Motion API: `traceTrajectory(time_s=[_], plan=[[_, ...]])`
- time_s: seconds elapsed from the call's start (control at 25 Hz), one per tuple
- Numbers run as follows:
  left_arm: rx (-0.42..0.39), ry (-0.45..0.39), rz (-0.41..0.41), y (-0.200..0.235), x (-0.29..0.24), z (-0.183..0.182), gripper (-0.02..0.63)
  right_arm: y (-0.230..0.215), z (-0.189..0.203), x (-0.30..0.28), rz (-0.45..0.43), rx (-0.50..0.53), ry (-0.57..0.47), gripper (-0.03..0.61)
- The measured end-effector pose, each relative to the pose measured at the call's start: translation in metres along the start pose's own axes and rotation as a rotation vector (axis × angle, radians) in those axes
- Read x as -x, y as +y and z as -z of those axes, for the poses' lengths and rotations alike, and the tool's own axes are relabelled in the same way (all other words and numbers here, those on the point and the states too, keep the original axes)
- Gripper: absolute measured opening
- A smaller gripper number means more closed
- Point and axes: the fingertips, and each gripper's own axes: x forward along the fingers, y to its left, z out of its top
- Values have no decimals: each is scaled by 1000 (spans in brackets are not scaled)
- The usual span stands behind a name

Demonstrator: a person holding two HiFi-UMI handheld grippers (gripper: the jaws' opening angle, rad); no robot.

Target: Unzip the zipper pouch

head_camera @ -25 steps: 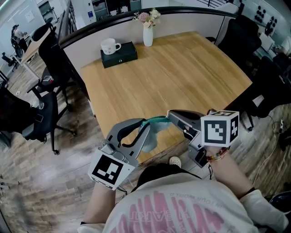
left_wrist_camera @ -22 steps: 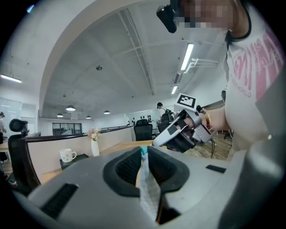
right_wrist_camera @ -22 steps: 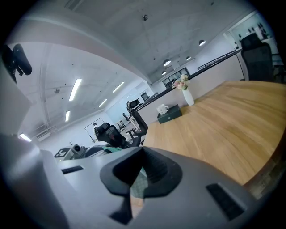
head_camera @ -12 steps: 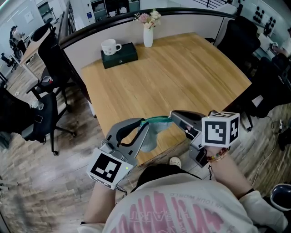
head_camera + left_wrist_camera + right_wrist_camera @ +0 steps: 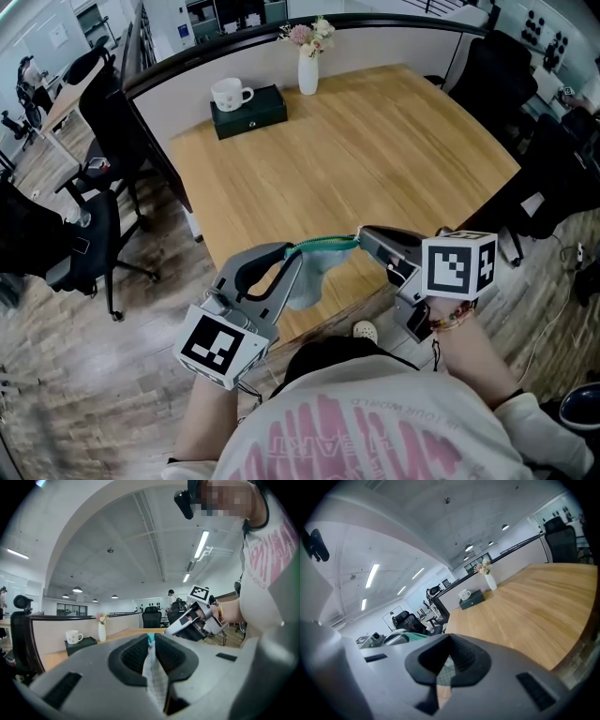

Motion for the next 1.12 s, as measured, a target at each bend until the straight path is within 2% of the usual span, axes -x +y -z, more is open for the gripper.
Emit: traceTrajectory(time_s=[0.48,1.12], plan=[[7,-18,22,0,16,-5,48,1,6,14,82,19,-30,-3],[32,-2,36,-2,10,-3,48,-18,5,25,112,-17,-45,-3]])
